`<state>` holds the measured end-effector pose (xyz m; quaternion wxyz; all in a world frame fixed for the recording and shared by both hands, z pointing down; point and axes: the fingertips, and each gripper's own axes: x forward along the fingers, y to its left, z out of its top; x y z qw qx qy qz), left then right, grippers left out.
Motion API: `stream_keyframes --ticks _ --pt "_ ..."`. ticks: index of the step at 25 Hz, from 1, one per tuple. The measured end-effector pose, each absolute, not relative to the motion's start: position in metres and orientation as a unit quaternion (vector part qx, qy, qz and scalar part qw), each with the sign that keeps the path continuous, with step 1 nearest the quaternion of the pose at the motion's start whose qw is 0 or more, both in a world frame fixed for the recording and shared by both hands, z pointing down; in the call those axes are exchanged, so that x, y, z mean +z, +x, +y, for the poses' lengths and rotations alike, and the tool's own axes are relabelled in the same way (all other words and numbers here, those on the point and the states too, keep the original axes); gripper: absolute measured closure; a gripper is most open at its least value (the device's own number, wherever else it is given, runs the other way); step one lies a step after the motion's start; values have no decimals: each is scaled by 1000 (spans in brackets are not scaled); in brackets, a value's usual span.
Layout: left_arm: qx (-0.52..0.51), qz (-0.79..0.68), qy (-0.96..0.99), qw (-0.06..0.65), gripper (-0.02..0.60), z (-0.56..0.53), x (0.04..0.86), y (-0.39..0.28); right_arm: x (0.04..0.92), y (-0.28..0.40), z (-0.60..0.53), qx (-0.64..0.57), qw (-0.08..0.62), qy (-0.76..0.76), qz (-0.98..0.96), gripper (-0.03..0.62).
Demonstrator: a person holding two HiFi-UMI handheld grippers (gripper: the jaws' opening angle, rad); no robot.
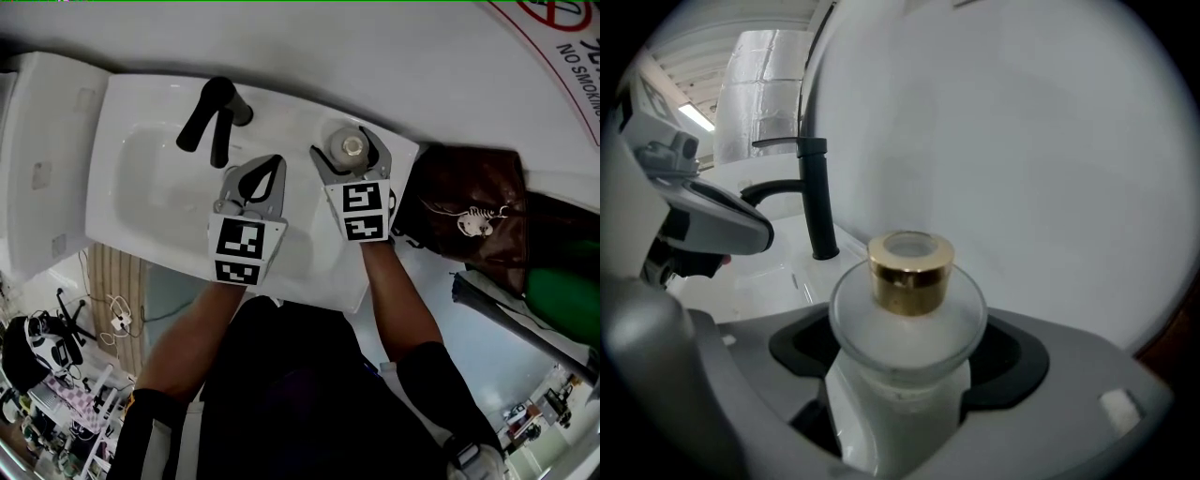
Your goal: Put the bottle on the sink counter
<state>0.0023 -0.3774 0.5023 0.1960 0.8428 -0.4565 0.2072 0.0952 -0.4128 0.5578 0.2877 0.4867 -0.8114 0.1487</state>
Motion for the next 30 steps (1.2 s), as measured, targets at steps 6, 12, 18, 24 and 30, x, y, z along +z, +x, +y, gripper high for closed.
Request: stream_keyframes --ticks 6,12,18,24,30 --pt "201 -456 845 194 580 -364 499 -1 548 108 -396 156 285 511 -796 206" --pt "192 -450 851 191 580 -340 490 -5 525 110 -369 148 280 530 -787 213" --pt "181 -445 859 174 580 -314 472 -11 488 103 -337 135 260 551 -781 282" --pt "176 -443 864 164 580 -284 456 -23 464 82 -293 133 252 559 -779 419" --pt "159 -446 866 161 580 -249 439 -37 451 66 -247 139 237 561 -781 558"
